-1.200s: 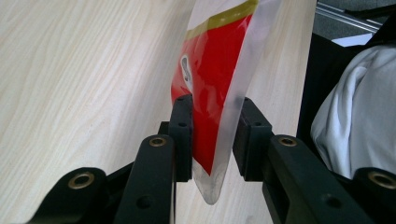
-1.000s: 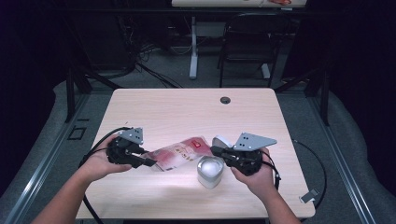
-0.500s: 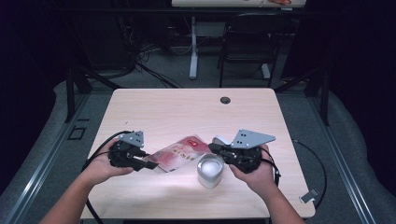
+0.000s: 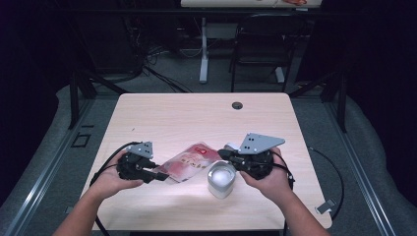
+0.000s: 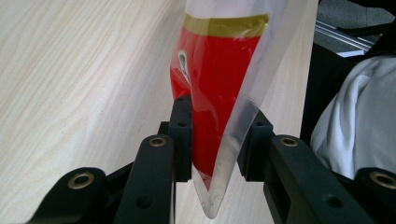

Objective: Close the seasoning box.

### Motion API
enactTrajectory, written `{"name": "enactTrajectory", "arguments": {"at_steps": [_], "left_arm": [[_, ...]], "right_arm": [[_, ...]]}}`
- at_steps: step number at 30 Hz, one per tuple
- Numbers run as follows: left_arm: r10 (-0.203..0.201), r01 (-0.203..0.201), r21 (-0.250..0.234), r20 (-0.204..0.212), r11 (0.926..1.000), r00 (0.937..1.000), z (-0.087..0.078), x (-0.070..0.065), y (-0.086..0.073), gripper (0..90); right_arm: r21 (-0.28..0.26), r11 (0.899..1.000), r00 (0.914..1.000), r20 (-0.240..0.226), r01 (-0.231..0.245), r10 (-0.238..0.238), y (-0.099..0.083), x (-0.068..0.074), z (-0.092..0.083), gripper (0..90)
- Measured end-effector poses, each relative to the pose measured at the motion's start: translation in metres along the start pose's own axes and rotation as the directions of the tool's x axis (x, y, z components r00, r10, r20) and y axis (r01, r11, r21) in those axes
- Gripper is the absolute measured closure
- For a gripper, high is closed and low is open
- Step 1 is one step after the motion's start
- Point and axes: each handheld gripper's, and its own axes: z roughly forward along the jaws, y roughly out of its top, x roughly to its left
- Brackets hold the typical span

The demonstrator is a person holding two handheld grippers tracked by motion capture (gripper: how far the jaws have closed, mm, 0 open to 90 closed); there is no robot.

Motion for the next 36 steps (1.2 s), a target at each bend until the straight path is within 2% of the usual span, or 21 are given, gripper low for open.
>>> {"name": "enactTrajectory", "arguments": {"at_steps": [11, 21, 22, 25, 31, 36], "left_arm": [[-0.009, 0.009, -0.043, -0.004, 0.999, 0.9999, 0.01, 0.0, -0.004, 71.6], [-0.019, 0.017, -0.058, -0.047, 0.9982, 0.9987, 0.016, -0.002, -0.012, 71.5], [-0.017, 0.015, -0.063, -0.028, 0.9979, 0.9995, 0.017, -0.001, -0.012, 71.5], [-0.021, 0.019, -0.076, -0.037, 0.9969, 0.9991, 0.017, -0.002, -0.014, 71.4], [-0.022, 0.019, -0.07, -0.045, 0.9973, 0.9987, 0.015, -0.002, -0.016, 71.2], [-0.027, 0.023, -0.086, -0.039, 0.996, 0.9989, 0.014, -0.003, -0.019, 71.0]], "right_arm": [[0.031, 0.999, 0.9993, 0.006, 0.036, -0.036, 0.012, -0.001, -0.002, 90.0], [0.051, 0.997, 0.9982, 0.002, 0.059, -0.06, 0.017, 0.004, 0.001, 90.0], [0.055, 0.996, 0.9979, 0.003, 0.064, -0.064, 0.018, 0.004, 0.001, 90.0], [0.058, 0.996, 0.9975, -0.001, 0.07, -0.07, 0.02, 0.005, 0.001, 90.0], [0.064, 0.994, 0.9963, -0.003, 0.086, -0.086, 0.024, 0.008, 0.002, 90.0], [0.07, 0.993, 0.9956, -0.004, 0.094, -0.094, 0.027, 0.009, 0.003, 90.0]]}}
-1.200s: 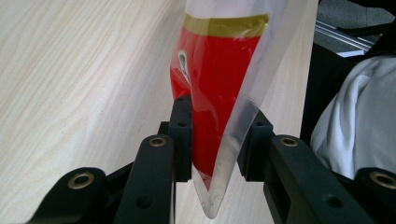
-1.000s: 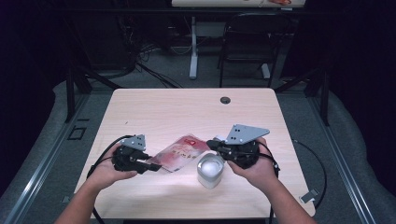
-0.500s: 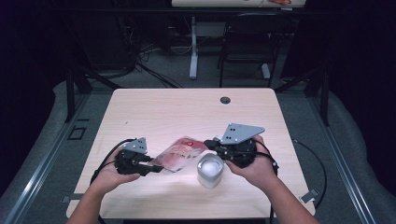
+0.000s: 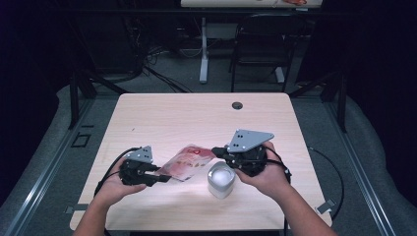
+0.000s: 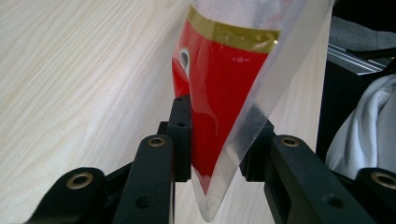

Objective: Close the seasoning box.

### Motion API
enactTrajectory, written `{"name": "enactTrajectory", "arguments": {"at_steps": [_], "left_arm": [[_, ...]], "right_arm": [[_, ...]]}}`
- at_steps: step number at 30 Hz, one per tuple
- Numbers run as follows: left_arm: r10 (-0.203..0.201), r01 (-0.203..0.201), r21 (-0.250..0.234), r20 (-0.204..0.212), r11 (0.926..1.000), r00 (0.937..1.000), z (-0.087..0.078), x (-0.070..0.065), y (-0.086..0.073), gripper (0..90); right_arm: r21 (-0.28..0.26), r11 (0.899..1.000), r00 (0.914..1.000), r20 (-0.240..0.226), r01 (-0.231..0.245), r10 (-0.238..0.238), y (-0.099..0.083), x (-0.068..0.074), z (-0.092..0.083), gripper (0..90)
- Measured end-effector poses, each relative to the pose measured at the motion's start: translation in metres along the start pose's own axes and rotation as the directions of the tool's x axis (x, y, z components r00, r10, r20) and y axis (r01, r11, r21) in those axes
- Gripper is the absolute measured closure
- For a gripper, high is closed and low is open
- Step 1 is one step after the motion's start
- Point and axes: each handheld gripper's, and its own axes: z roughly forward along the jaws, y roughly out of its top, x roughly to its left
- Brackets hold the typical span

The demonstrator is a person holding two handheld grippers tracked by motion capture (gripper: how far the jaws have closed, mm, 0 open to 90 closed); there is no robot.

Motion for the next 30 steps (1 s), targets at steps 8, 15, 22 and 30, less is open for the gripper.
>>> {"name": "enactTrajectory", "arguments": {"at_steps": [8, 15, 22, 30], "left_arm": [[-0.008, 0.007, -0.002, -0.017, 1.0, 0.9998, -0.004, 0.002, -0.004, 70.9], [-0.011, 0.012, 0.003, -0.03, 0.9999, 0.9995, -0.005, 0.004, -0.005, 70.7], [-0.027, 0.026, -0.007, -0.033, 0.9996, 0.9991, -0.005, 0.006, -0.008, 70.4], [-0.031, 0.031, 0.008, -0.062, 0.9995, 0.9976, -0.003, 0.008, -0.011, 69.6]], "right_arm": [[0.0, 1.0, 0.9999, -0.006, 0.009, -0.009, 0.005, 0.002, 0.005, 90.0], [0.002, 1.0, 0.9998, -0.009, 0.015, -0.015, 0.01, 0.002, 0.009, 90.0], [0.006, 1.0, 0.9997, -0.013, 0.022, -0.022, 0.016, 0.0, 0.014, 90.0], [0.02, 0.999, 0.999, -0.013, 0.042, -0.042, 0.024, 0.0, 0.021, 90.0]]}}
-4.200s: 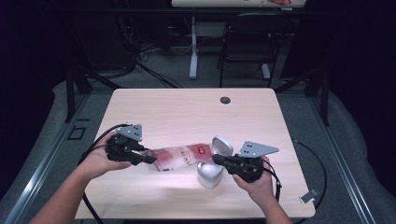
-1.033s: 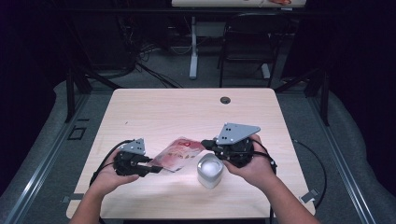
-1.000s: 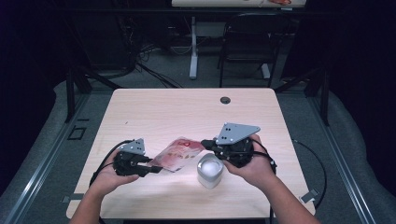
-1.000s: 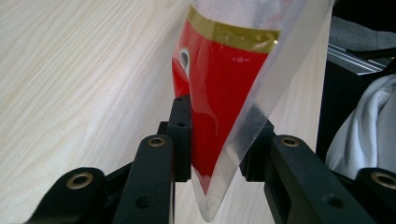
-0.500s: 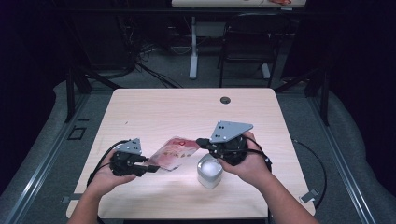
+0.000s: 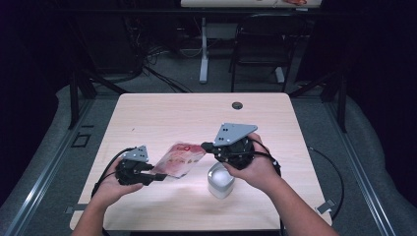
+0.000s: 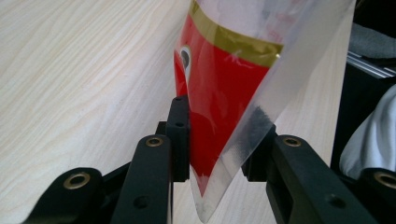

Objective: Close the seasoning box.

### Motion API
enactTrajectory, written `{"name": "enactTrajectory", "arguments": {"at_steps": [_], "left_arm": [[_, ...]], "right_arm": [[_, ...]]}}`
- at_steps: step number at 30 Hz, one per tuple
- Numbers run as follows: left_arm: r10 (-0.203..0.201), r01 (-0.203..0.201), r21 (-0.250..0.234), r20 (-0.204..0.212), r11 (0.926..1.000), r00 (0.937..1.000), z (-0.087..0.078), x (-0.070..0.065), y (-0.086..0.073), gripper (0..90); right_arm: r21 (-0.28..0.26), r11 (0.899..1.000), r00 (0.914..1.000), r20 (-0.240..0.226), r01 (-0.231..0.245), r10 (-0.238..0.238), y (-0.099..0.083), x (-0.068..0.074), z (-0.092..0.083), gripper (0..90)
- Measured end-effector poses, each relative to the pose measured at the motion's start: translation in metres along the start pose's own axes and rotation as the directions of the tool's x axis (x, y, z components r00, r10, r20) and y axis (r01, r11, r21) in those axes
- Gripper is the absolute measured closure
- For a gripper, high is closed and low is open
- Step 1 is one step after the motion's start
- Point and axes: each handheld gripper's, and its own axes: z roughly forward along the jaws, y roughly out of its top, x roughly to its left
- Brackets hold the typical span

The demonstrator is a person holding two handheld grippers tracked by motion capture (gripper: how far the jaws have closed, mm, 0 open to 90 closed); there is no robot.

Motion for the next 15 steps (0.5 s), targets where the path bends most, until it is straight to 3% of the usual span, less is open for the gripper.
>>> {"name": "enactTrajectory", "arguments": {"at_steps": [15], "left_arm": [[-0.037, 0.038, 0.007, -0.022, 0.9993, 0.9991, 0.012, 0.005, -0.006, 68.8]], "right_arm": [[0.035, 0.999, 0.9994, 0.002, 0.034, -0.034, 0.011, 0.0, 0.014, 90.0]]}}
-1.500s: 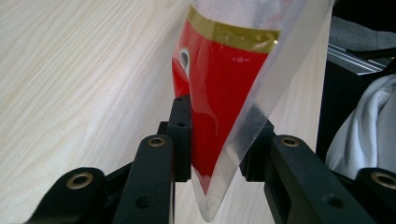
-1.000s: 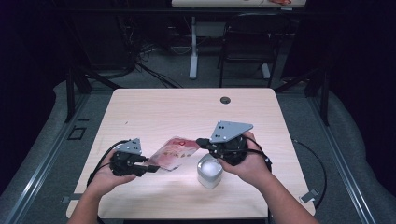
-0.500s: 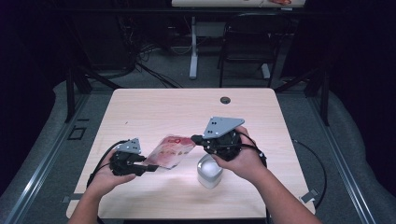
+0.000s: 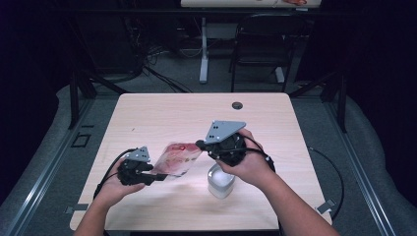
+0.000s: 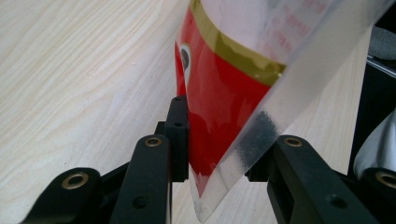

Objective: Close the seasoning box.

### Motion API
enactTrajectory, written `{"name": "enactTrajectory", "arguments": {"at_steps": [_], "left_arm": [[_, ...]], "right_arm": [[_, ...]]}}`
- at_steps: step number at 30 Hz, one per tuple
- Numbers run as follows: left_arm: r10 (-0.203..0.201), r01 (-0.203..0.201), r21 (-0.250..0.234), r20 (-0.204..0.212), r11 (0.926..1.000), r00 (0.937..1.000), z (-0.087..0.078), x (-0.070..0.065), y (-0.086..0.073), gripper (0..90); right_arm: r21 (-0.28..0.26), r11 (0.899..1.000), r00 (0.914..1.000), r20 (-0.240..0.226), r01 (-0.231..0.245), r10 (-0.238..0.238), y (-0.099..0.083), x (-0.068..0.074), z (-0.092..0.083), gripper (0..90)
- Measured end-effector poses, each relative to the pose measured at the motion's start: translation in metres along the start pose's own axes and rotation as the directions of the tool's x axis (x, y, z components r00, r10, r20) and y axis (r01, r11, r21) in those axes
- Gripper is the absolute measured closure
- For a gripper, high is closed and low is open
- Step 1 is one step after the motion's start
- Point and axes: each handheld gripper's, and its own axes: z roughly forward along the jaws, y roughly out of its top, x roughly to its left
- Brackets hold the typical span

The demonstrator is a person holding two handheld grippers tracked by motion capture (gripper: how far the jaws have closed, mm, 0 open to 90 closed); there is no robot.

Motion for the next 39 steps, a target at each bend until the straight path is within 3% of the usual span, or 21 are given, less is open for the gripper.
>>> {"name": "enactTrajectory", "arguments": {"at_steps": [20, 39], "left_arm": [[-0.037, 0.038, 0.015, -0.052, 0.9992, 0.9979, 0.01, 0.008, -0.002, 60.2], [-0.06, 0.062, 0.015, -0.087, 0.998, 0.9944, 0.014, 0.013, -0.006, 50.4]], "right_arm": [[0.035, 0.998, 0.9983, 0.024, 0.053, -0.054, 0.015, 0.004, 0.013, 90.0], [0.051, 0.997, 0.9981, 0.02, 0.057, -0.058, 0.013, 0.006, 0.023, 90.0]]}}
